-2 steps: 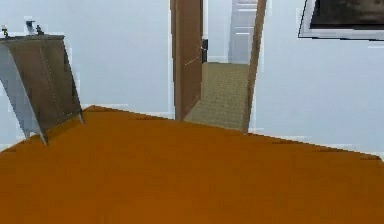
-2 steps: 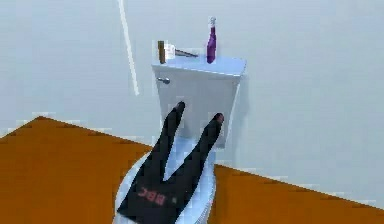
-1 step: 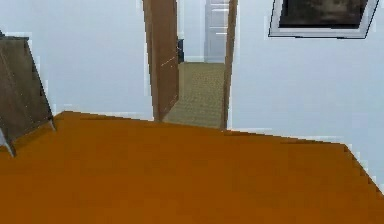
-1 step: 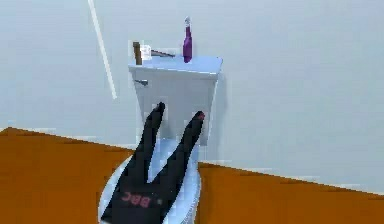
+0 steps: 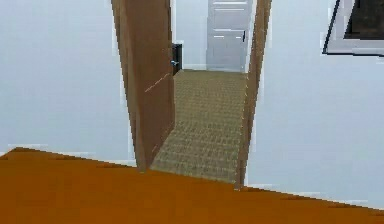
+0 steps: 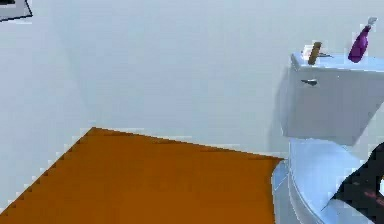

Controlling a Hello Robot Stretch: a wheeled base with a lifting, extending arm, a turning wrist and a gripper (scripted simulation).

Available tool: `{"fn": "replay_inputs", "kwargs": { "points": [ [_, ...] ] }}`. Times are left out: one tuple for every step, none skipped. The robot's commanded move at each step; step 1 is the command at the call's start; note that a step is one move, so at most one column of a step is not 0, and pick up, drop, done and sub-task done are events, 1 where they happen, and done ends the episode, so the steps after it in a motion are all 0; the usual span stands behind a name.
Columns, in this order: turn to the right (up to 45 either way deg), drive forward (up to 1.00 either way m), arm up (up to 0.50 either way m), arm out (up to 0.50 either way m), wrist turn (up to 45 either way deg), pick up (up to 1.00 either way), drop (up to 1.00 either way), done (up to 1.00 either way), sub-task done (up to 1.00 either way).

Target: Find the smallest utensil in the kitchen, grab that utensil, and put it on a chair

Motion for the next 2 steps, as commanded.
{"fn": "replay_inputs", "kwargs": {
  "points": [
    [0.0, 1.0, 0.0, 0.0, 0.0, 0.0, 0.0, 0.0, 0.0],
    [3.0, 0.0, 0.0, 0.0, 0.0, 0.0, 0.0, 0.0, 0.0]
  ]
}}
